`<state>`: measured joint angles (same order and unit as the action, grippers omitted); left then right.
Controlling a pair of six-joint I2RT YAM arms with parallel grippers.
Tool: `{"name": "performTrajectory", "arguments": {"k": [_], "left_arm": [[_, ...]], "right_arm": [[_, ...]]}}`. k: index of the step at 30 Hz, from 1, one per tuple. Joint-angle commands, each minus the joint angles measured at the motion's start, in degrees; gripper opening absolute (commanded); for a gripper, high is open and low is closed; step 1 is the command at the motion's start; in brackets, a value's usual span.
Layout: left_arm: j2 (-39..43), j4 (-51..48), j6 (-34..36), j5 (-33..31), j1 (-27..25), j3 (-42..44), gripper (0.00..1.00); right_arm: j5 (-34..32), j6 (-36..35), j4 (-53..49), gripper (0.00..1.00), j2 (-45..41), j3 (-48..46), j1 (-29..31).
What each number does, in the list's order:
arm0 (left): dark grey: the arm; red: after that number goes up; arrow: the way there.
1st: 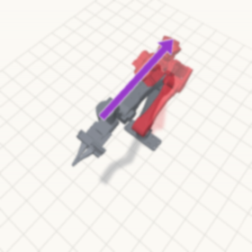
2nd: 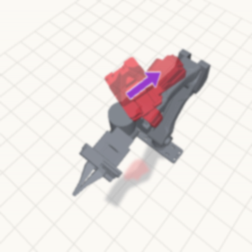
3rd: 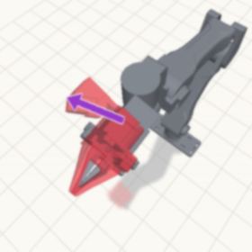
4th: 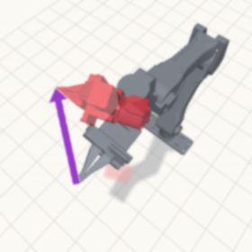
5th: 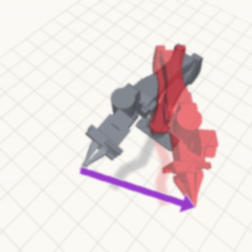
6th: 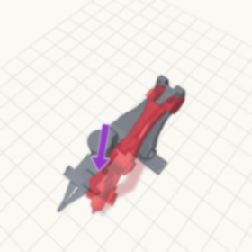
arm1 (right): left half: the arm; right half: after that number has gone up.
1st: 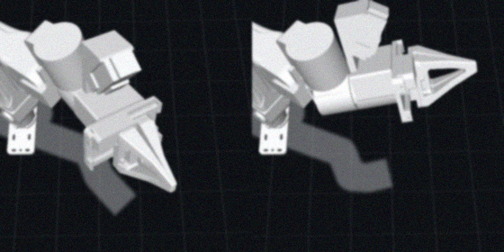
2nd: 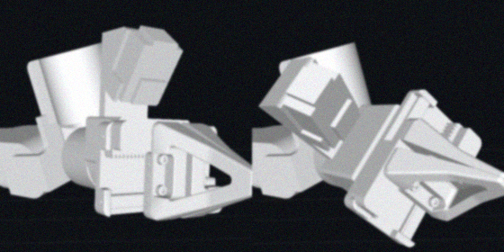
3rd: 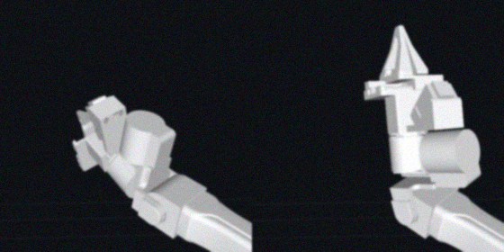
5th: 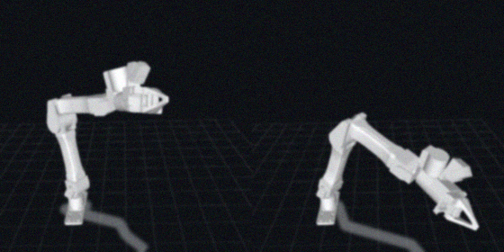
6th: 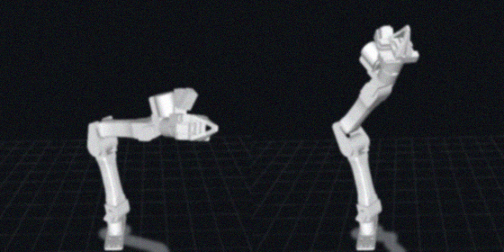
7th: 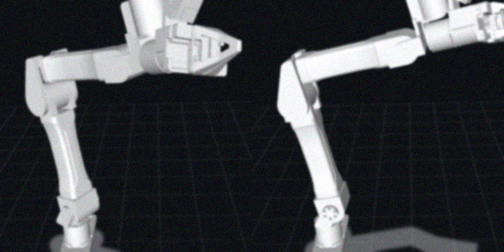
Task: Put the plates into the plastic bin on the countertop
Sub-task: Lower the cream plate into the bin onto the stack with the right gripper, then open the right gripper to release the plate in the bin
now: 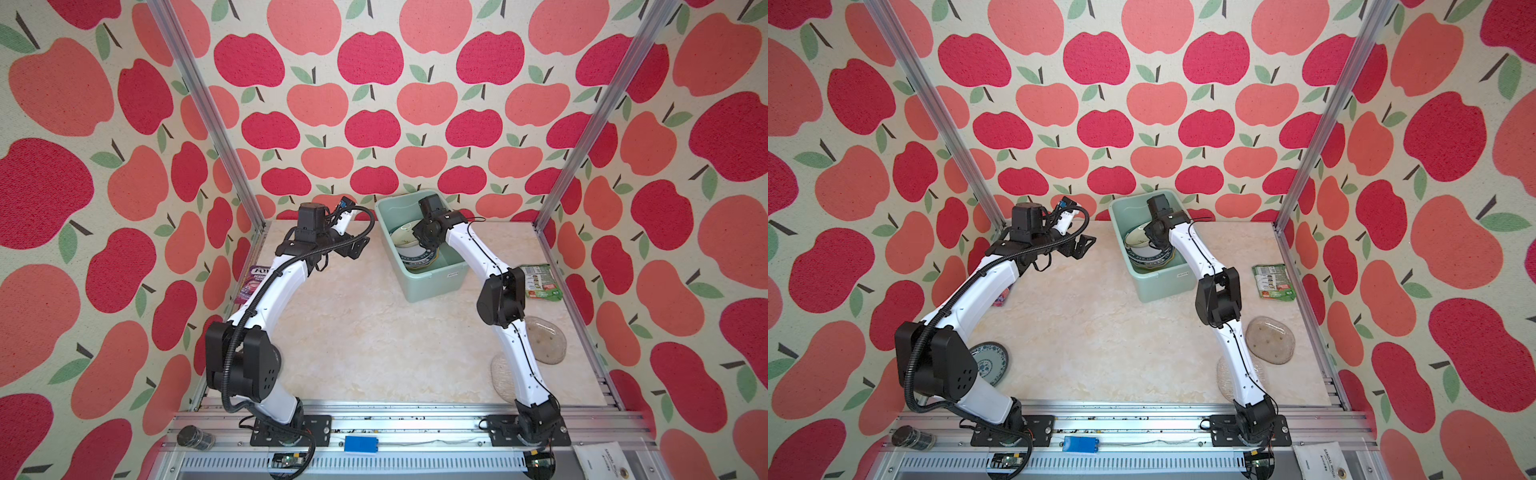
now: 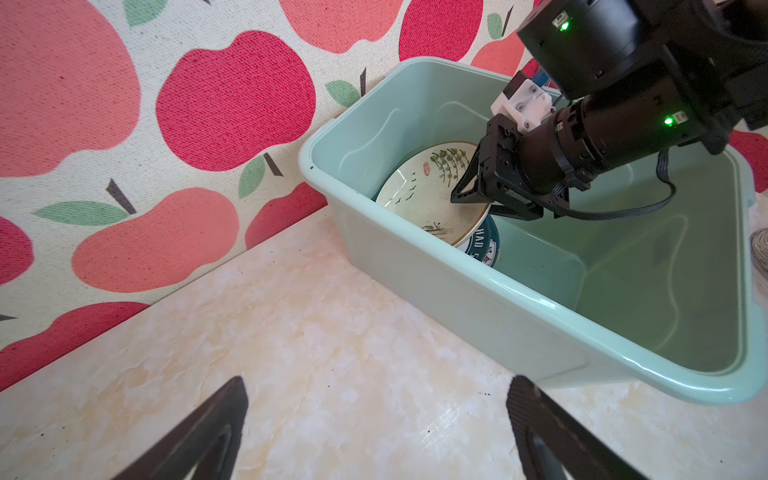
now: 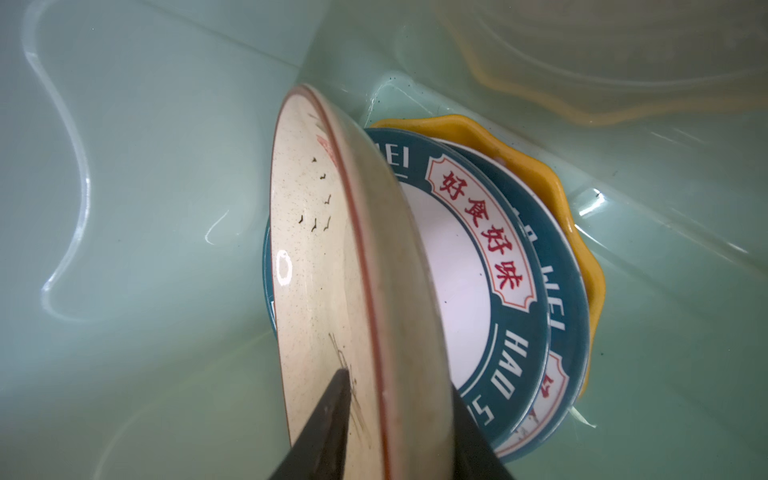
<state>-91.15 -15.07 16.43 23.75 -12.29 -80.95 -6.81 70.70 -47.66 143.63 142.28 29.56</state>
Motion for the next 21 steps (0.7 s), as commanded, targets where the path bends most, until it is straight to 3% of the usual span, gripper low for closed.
{"name": "performTrajectory", "arguments": {"k": [1,13,21], "left_arm": [[-0.6,-2.5,0.1,-0.4,-0.5,-1.9,0.99],[-2.5,-6.7,1.9,-1.9,-1.4,-5.8,0.99],[-4.0,-9.3,2.7,-2.5,-2.2,-8.6,0.99]], "right_arm": [[0.6,1.7,-0.5,0.37,0.5,-1.6,-0.6],[3.6,2.8,0.0,0.39,0.4,-7.7,-1.4],[4.8,2.1,1.1,0.49,0.5,-9.6,-2.1]]}}
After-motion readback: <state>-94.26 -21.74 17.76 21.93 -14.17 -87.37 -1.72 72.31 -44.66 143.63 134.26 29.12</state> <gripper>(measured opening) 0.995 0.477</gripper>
